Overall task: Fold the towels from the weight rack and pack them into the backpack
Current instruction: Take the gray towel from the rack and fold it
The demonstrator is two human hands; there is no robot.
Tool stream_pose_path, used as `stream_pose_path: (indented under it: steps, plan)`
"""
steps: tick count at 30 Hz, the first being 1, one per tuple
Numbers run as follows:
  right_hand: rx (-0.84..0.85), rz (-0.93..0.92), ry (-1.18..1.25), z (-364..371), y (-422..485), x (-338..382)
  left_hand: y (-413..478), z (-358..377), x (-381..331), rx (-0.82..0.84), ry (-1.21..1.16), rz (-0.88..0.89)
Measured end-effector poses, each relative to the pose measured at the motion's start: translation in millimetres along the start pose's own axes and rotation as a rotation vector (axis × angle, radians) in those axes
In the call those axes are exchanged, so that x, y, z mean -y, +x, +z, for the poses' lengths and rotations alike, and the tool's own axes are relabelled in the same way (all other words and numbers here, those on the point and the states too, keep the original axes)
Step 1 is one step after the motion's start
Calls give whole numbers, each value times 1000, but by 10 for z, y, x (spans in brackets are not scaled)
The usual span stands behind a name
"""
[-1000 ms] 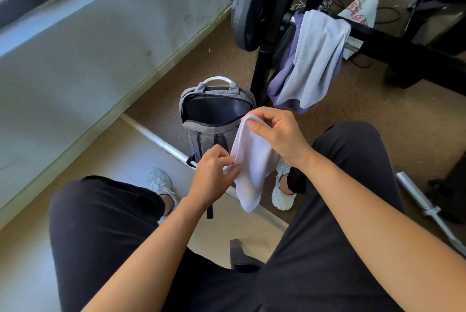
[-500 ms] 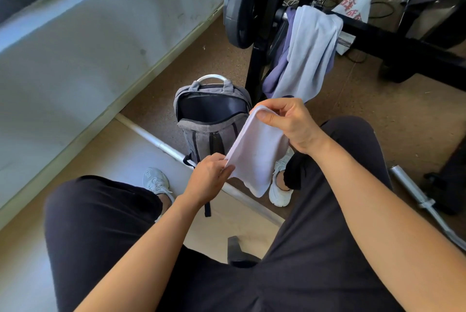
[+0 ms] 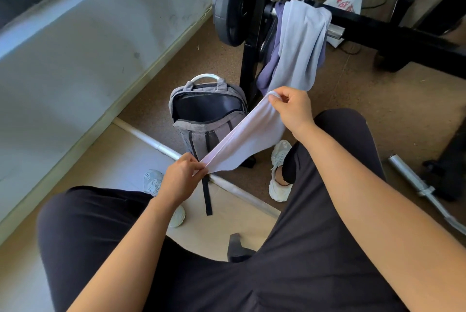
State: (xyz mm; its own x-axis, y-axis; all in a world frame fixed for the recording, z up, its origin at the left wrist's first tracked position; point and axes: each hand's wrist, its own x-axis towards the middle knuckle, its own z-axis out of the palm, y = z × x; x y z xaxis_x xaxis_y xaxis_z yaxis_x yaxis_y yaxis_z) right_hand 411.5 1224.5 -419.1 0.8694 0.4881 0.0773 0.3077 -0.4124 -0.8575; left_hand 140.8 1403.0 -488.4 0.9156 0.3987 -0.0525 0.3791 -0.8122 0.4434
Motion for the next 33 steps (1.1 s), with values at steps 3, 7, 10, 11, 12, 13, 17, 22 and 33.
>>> stream_pose_path:
  steps: [3,7,10,11,12,13,17,22,33]
  plan:
    - [-8,28,22,44,-3,10,-13,-8,17,-31,-5,-24]
    - [-44,123,120,47,-10,-36,7,-63,39,-95,-11,-46]
    - [-81,97,69,21,12,-64,71,-190,85,-232,-72,-97]
    - [-74,80,56,18,12,-54,98,-254,108,-295,-96,-109]
    - [-58,62,51,24,10,-41,126,-325,139,-365,-124,-121]
    - [-29,50,54,31,4,-28,148,-405,169,-432,-147,-131]
    - [151,-30,-36,62,-52,2,182,-671,346,-425,-75,-45]
    - [376,-9,-258,114,-41,-64,148,-815,525,-355,-33,-68]
    - [626,77,-402,318,-96,-116,80,-683,485,-128,-94,-444]
